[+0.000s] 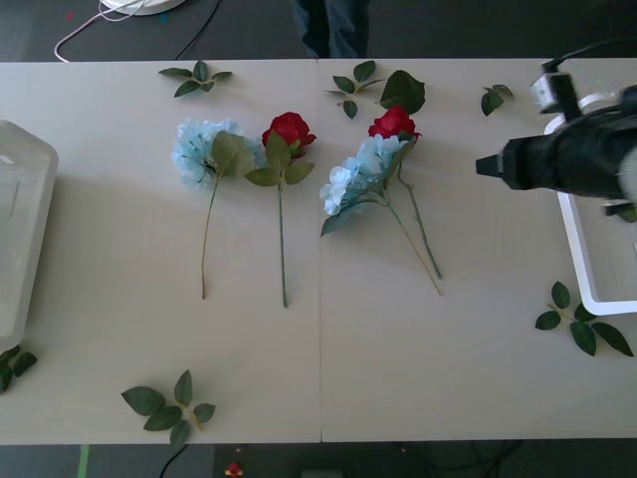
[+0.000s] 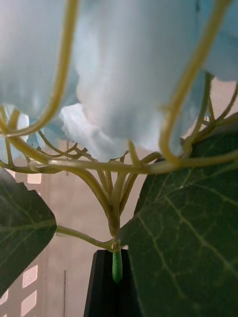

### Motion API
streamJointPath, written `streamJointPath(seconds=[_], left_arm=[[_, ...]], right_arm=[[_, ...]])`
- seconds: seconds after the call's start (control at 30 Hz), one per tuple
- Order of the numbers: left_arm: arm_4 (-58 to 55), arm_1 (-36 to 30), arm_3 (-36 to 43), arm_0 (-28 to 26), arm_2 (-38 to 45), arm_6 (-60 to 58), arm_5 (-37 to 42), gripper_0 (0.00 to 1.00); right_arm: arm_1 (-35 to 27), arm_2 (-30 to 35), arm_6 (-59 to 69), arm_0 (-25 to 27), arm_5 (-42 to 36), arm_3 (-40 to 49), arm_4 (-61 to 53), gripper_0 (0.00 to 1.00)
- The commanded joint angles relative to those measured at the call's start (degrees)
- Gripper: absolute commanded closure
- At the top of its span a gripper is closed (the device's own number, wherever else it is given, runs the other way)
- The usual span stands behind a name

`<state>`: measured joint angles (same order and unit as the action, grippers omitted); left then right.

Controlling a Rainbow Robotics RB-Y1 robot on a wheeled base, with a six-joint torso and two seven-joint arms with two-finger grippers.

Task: Place the red flowers into the right box and the blue flowers into the left box. If a person shows an open palm, hand one flower to the person first, then continue sorting.

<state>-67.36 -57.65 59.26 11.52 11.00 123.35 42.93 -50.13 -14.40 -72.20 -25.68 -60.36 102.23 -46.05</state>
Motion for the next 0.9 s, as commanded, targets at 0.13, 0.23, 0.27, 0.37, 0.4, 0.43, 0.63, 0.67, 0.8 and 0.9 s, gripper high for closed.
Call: streamJointPath(seconds=[0.13, 0.23, 0.27, 0.37, 0.4, 0.43, 0.63, 0.67, 0.8, 0.9], left_arm=[[-1.72, 0.25, -0.02, 1.40, 0.43, 2.77, -0.91, 0.96], [-1.99, 0.25, 0.51, 1.31, 0.52, 3.57, -0.74, 0.15], [-1.81, 0.25, 0.86, 1.40, 0.69, 3.83, -0.30, 0.08], [-1.37, 0.25, 1.12, 1.66, 2.19, 5.06, 2.16, 0.03], [-1.20, 0.25, 1.12, 1.84, 3.16, 6.29, 3.22, 0.03], [-1.20, 0.25, 1.12, 1.84, 4.12, 7.43, 4.18, 0.02], [-2.43, 0.25, 1.12, 1.84, 6.93, 10.42, 8.58, 0.03], [-2.60, 0.25, 1.21, 1.84, 7.02, 10.68, 8.67, 0.03], [-2.69, 0.25, 2.53, 1.84, 7.73, 11.21, 9.63, 0.02], [-2.16, 0.25, 5.25, 1.84, 9.92, 11.12, 14.03, 0.03]], right_arm=[[6.98, -10.48, 2.41, -11.15, 7.89, -12.67, 4.74, 0.00], [9.44, -13.38, 2.15, -14.05, 11.58, -18.73, 5.88, 0.00], [10.23, -14.26, 2.06, -14.93, 12.37, -20.49, 6.41, 0.00], [12.16, -16.72, 2.41, -17.39, 14.22, -25.06, 7.73, 0.00], [12.95, -17.77, 2.50, -18.35, 14.92, -27.17, 8.08, 0.00], [13.66, -18.92, 2.59, -19.41, 15.89, -29.19, 8.08, 0.00], [17.17, -25.68, 4.08, -24.42, 23.09, -40.00, 7.12, 0.00], [17.70, -26.83, 4.35, -25.21, 24.50, -41.67, 6.59, 0.00], [19.72, -31.57, 5.14, -28.37, 29.33, -48.35, 3.34, 0.00], [20.86, -34.56, 5.58, -30.22, 32.15, -52.22, 1.14, 0.00]])
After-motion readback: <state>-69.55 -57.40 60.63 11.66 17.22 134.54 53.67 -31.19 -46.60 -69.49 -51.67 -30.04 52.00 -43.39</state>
